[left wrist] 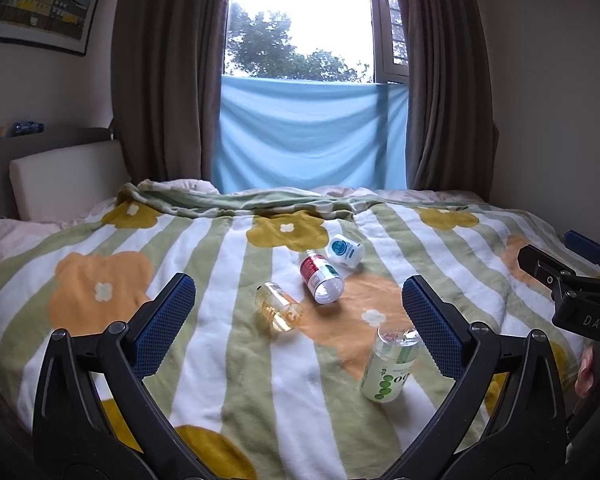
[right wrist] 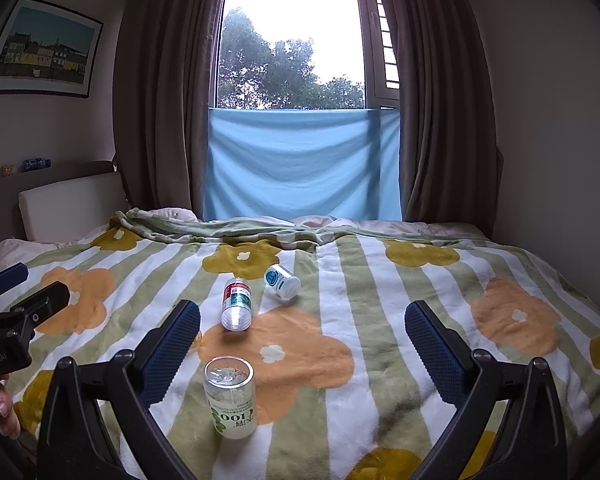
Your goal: Flip cup upside down
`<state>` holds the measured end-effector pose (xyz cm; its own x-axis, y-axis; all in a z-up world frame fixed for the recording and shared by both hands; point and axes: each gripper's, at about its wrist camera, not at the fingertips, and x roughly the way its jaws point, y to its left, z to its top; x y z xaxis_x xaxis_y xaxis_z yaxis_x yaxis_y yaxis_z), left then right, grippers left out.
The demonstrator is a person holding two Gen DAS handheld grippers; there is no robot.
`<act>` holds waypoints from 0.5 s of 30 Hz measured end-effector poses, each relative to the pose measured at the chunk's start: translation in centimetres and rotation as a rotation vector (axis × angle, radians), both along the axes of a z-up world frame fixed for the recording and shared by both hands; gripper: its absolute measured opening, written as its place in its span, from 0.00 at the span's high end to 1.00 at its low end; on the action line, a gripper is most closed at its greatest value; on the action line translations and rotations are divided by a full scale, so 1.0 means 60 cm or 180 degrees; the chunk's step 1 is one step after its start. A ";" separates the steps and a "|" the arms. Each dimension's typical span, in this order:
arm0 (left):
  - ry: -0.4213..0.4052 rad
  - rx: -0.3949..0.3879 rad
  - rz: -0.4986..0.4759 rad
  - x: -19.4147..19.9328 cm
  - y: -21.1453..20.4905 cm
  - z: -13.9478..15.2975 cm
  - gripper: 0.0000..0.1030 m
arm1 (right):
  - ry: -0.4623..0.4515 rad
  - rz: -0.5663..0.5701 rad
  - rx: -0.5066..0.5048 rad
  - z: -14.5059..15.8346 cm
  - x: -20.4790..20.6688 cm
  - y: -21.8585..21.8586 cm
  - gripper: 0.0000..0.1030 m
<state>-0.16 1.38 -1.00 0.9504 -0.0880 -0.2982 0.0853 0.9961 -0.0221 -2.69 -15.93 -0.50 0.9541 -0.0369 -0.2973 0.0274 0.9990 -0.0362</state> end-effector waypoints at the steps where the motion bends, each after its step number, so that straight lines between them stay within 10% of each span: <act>1: -0.0005 -0.0005 -0.0001 0.000 -0.001 0.000 0.00 | 0.0003 0.0003 0.0009 0.000 0.001 0.000 0.01; 15: -0.0002 0.0009 -0.0040 -0.001 -0.005 0.001 0.00 | 0.0003 -0.0004 0.0010 -0.004 -0.002 -0.001 0.01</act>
<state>-0.21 1.08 -0.96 0.9495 -0.0990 -0.2978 0.0978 0.9950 -0.0191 -2.83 -15.97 -0.73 0.9537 -0.0372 -0.2984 0.0286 0.9990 -0.0331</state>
